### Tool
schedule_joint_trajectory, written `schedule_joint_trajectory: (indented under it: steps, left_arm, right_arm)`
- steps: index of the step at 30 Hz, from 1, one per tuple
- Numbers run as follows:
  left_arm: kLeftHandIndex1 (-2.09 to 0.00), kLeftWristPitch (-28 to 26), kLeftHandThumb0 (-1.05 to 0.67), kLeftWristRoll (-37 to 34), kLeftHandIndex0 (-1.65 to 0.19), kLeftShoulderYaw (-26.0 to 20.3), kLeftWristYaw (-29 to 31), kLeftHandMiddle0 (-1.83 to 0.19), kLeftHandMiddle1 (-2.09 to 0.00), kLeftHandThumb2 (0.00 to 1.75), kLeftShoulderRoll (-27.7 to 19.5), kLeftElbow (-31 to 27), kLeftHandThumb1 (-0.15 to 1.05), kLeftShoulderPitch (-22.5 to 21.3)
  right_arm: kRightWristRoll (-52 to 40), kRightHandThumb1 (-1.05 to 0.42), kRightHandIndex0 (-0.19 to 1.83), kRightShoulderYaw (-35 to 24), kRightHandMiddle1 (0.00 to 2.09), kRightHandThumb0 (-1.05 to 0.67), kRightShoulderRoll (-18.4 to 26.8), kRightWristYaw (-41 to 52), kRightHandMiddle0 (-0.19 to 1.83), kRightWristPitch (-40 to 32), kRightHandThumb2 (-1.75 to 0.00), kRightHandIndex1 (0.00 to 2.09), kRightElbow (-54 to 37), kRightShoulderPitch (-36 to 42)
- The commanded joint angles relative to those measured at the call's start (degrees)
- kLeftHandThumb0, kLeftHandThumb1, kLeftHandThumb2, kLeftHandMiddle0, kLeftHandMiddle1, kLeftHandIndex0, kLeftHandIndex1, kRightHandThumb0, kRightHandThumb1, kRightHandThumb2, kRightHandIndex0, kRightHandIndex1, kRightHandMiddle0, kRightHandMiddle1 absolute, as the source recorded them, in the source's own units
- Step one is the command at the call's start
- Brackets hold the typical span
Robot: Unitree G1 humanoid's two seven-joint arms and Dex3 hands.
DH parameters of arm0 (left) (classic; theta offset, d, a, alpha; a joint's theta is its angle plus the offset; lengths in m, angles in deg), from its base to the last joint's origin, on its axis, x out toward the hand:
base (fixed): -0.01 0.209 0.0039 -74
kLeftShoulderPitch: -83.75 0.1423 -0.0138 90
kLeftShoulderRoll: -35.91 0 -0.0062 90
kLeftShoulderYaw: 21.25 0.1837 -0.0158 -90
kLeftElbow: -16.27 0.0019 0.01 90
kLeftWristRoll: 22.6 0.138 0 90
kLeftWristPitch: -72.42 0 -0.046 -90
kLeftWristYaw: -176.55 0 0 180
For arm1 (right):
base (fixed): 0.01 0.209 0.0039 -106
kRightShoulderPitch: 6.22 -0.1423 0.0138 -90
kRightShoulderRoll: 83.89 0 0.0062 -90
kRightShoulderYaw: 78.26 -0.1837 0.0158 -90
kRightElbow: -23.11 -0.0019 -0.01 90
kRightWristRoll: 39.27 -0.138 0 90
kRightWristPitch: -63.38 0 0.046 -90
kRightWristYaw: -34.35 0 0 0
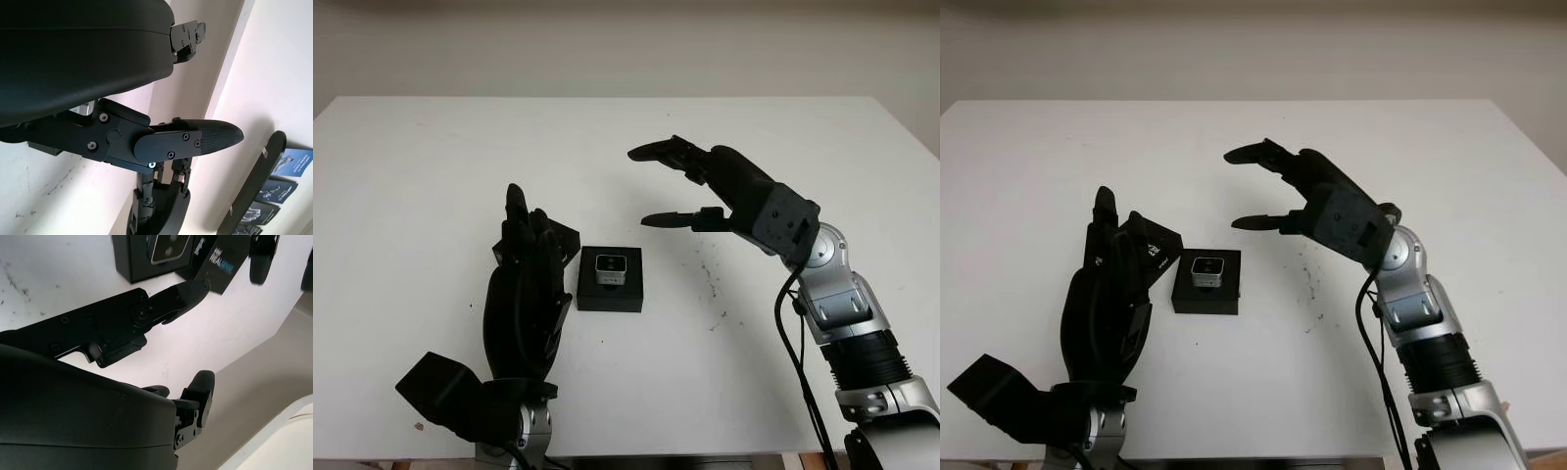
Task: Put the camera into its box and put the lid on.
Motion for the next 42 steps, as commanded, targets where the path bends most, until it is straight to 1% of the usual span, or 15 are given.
schedule_joint_trajectory:
  steps: [1,3,5,6,7,9,11,13,15,17,22,26,29,35,42]
  left_arm:
    - [-0.01,-0.6,-0.74,-0.2,0.19,-0.2,0.2,0.19,-0.02,0.46,1.3,-1.7,1.05,0.5]
    - [-0.01,-1.3,-0.74,-0.2,0.19,-0.3,0.1,0.19,-0.02,0.46,1.2,-2.5,1.05,0.7]
    - [-0.02,-1.9,-0.74,0.0,0.19,-0.5,-0.1,0.19,-0.03,0.46,1.1,-3.2,1.05,0.9]
    - [-0.02,-2.2,-0.74,0.1,0.19,-0.6,-0.2,0.19,-0.03,0.46,1.1,-3.6,1.05,1.1]
    - [-0.03,-2.5,-0.74,0.2,0.18,-0.7,-0.3,0.18,-0.04,0.45,1.1,-4.0,1.05,1.2]
    - [-0.03,-2.9,-0.74,0.5,0.18,-1.0,-0.4,0.18,-0.05,0.45,1.0,-4.5,1.05,1.2]
    - [-0.03,-3.2,-0.74,0.7,0.18,-1.4,-0.4,0.18,-0.05,0.46,0.9,-5.0,1.05,1.3]
    - [-0.04,-3.5,-0.74,0.7,0.18,-1.6,-0.6,0.18,-0.05,0.47,1.1,-5.4,1.05,1.3]
    - [-0.04,-3.4,-0.74,0.7,0.18,-1.8,-0.4,0.18,-0.05,0.47,1.1,-5.5,1.05,1.3]
    - [-0.03,-3.3,-0.74,1.0,0.19,-2.0,-0.1,0.19,-0.05,0.48,0.9,-5.6,1.05,1.4]
    - [-0.03,-3.4,-0.75,1.2,0.19,-2.0,0.1,0.19,-0.05,0.49,0.9,-5.7,1.05,1.6]
    - [-0.03,-3.0,-0.75,1.4,0.19,-2.0,0.3,0.19,-0.05,0.49,0.8,-5.5,1.05,1.7]
    - [-0.03,-2.8,-0.74,1.6,0.19,-2.0,0.4,0.19,-0.05,0.49,0.9,-5.4,1.05,1.8]
    - [-0.04,-2.5,-0.74,1.7,0.19,-2.0,0.6,0.19,-0.05,0.5,1.0,-5.5,1.05,2.2]
    - [-0.03,-2.9,-0.75,1.4,0.19,-1.7,1.1,0.19,-0.04,0.48,1.0,-5.8,1.05,2.8]
  right_arm:
    - [0.9,-0.94,0.3,0.5,0.84,-0.55,0.5,-0.1,0.07,0.0,-0.06,0.14,-3.2,2.3]
    - [2.8,-1.02,0.28,1.6,0.74,-0.58,1.7,-0.3,0.08,3.3,-0.09,0.12,-5.5,4.9]
    - [5.6,-1.04,0.27,3.0,0.65,-0.6,3.4,-1.7,0.09,10.8,-0.17,0.1,-6.0,7.4]
    - [7.2,-1.04,0.28,3.7,0.61,-0.61,4.5,-2.1,0.09,14.6,-0.23,0.1,-6.1,8.4]
    - [8.7,-1.05,0.25,4.5,0.57,-0.63,5.6,-2.5,0.05,18.6,-0.32,0.08,-5.9,9.1]
    - [12.0,-1.05,0.18,6.0,0.51,-0.66,8.0,-2.7,-0.03,24.9,-0.43,0.05,-5.6,10.3]
    - [14.8,-1.05,0.07,7.2,0.42,-0.7,9.8,-2.6,-0.12,28.9,-0.54,0.01,-5.7,11.4]
    - [17.6,-1.05,-0.01,8.1,0.27,-0.74,11.0,-3.4,-0.11,32.1,-0.6,0.01,-5.4,12.5]
    - [21.2,-1.05,-0.06,8.9,0.17,-0.76,12.0,-4.4,-0.13,34.2,-0.63,0.01,-5.2,12.9]
    - [24.7,-1.05,-0.12,9.6,0.11,-0.77,12.8,-5.7,-0.16,36.1,-0.63,0.0,-4.6,13.1]
    - [32.3,-1.05,-0.18,11.5,0.06,-0.79,14.2,-10.2,-0.19,40.0,-0.65,0.0,-3.1,13.8]
    - [36.6,-1.05,-0.19,13.0,0.01,-0.8,14.9,-10.7,-0.19,39.7,-0.54,0.0,-2.8,14.0]
    - [39.1,-1.05,-0.19,13.6,0.0,-0.8,15.1,-11.7,-0.19,39.0,-0.54,0.0,-2.3,14.0]
    - [42.4,-1.05,-0.19,15.1,0.0,-0.82,15.8,-11.7,-0.19,37.9,-0.55,0.0,-2.4,13.9]
    - [41.8,-1.05,-0.19,16.2,0.0,-0.81,16.6,-14.4,-0.19,41.1,-0.52,0.0,-0.8,14.2]
